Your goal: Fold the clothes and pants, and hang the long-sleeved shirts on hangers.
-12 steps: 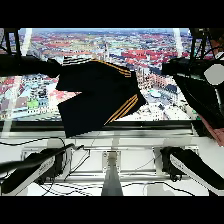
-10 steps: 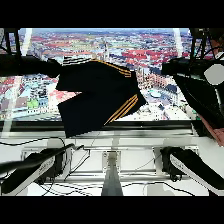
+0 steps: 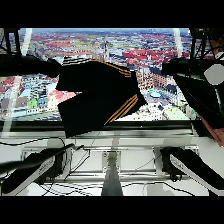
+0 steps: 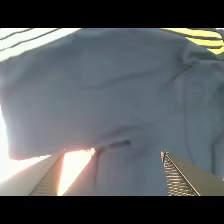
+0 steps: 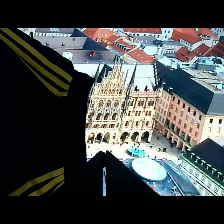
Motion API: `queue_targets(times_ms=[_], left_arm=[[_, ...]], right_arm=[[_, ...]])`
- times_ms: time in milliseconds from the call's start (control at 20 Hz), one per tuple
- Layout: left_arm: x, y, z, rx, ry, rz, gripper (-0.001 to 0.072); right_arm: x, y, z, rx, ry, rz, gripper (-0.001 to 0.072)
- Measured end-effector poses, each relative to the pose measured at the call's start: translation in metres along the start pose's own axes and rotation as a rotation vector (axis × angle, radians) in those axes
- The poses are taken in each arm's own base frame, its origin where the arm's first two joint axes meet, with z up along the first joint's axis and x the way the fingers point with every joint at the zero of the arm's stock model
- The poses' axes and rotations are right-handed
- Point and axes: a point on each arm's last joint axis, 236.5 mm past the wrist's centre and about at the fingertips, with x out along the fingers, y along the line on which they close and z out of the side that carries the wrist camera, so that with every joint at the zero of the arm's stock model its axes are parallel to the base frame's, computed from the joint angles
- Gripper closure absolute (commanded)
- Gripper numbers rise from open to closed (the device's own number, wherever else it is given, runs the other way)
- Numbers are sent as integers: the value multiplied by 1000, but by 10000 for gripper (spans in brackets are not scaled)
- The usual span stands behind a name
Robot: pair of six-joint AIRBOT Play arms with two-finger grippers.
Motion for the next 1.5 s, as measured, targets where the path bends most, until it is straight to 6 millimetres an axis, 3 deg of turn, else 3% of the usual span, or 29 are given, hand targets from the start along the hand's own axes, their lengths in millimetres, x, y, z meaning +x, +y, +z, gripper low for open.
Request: queue_targets(times_ms=[200, 350, 450, 600, 650, 700, 750, 950, 1150, 1200, 1400, 1450, 1500], left_arm=[[-1, 5, 18, 28, -76, 21, 22], [-1, 5, 24, 32, -103, 23, 22], [-2, 4, 27, 31, -112, 18, 22], [-2, 3, 28, 29, -120, 15, 22], [-2, 3, 29, 29, -121, 13, 22], [-2, 2, 29, 29, -123, 12, 22], [-2, 3, 29, 30, -122, 12, 22], [-2, 2, 30, 29, -126, 11, 22], [-1, 2, 29, 28, -124, 12, 22], [-1, 3, 28, 29, -121, 13, 22], [6, 5, 26, 26, -106, 14, 27], [8, 6, 25, 24, -100, 13, 86], [11, 7, 24, 22, -93, 12, 233]], right_arm=[[1, -1, 2, -10, -10, -4, 686], [11, -24, -3, -56, 22, -68, 689], [27, -49, -26, -78, 132, -106, 689], [58, -77, -95, -76, 398, -53, 687], [68, -74, -121, -45, 477, 21, 602], [77, -67, -142, 7, 533, 103, 312], [85, -57, -158, 69, 567, 184, 162], [125, -18, -194, 334, 624, 397, 157], [154, 18, -209, 494, 669, 517, 173], [159, 27, -209, 525, 673, 542, 214], [177, 44, -205, 558, 658, 562, 627], [180, 46, -201, 549, 648, 562, 686], [182, 49, -193, 548, 629, 570, 686]])
